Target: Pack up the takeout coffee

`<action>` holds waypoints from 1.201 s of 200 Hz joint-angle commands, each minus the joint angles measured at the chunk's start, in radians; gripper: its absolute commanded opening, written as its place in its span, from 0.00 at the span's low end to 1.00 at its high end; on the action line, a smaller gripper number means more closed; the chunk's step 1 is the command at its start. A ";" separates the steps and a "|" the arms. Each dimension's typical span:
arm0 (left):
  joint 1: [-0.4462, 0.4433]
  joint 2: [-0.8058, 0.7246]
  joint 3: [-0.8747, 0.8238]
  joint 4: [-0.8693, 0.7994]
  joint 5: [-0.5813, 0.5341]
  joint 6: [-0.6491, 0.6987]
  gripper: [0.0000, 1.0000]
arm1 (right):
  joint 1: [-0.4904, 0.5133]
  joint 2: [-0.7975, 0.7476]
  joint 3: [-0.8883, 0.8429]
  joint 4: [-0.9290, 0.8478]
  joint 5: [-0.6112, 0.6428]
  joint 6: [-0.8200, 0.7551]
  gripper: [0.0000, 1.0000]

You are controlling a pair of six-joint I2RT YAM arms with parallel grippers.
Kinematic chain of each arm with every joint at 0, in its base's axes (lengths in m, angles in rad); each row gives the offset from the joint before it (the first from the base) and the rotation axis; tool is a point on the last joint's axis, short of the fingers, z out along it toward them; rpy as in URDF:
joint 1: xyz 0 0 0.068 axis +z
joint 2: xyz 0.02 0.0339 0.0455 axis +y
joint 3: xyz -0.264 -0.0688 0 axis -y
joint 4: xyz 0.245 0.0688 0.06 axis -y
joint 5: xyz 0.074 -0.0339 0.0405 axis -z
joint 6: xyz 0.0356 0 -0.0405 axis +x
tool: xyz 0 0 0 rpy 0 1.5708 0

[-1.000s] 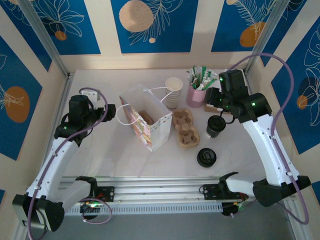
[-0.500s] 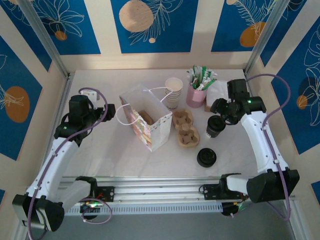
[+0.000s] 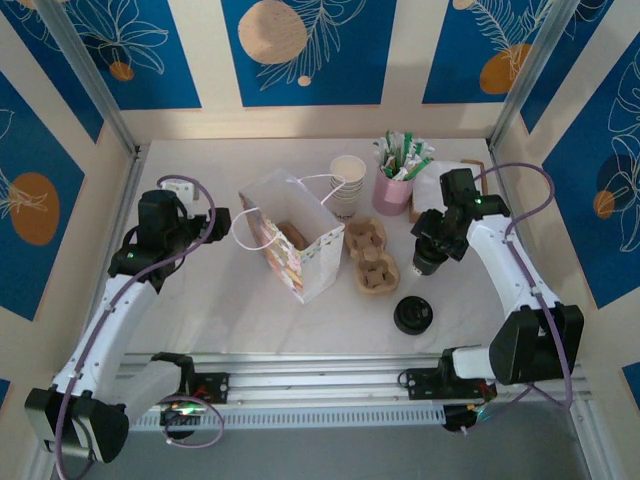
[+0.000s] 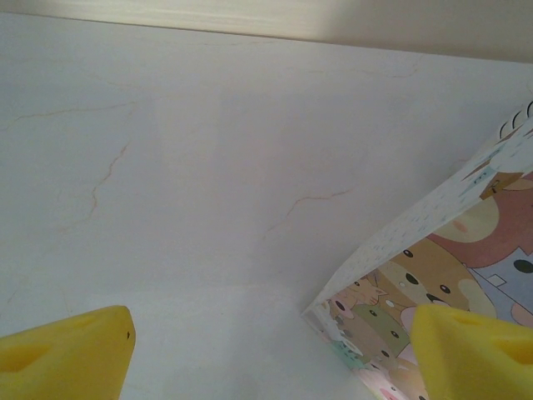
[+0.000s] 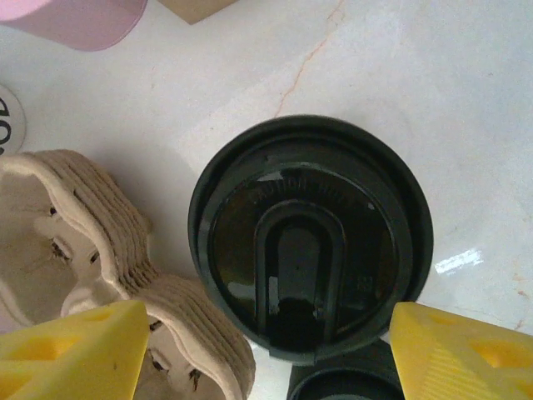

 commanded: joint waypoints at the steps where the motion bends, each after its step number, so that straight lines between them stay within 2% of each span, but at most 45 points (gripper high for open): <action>1: 0.007 0.002 -0.006 0.010 0.000 -0.002 0.86 | -0.003 0.027 -0.002 0.018 0.001 0.017 0.77; 101: 0.008 0.005 -0.008 0.010 -0.004 0.002 0.86 | 0.004 0.034 0.014 0.010 0.030 0.016 0.78; 160: 0.007 0.010 -0.008 0.010 -0.007 0.001 0.86 | 0.019 -0.004 0.000 0.026 0.087 0.005 0.79; 240: 0.007 0.017 -0.007 0.007 -0.013 0.004 0.86 | 0.017 0.041 -0.030 0.040 0.095 -0.005 0.79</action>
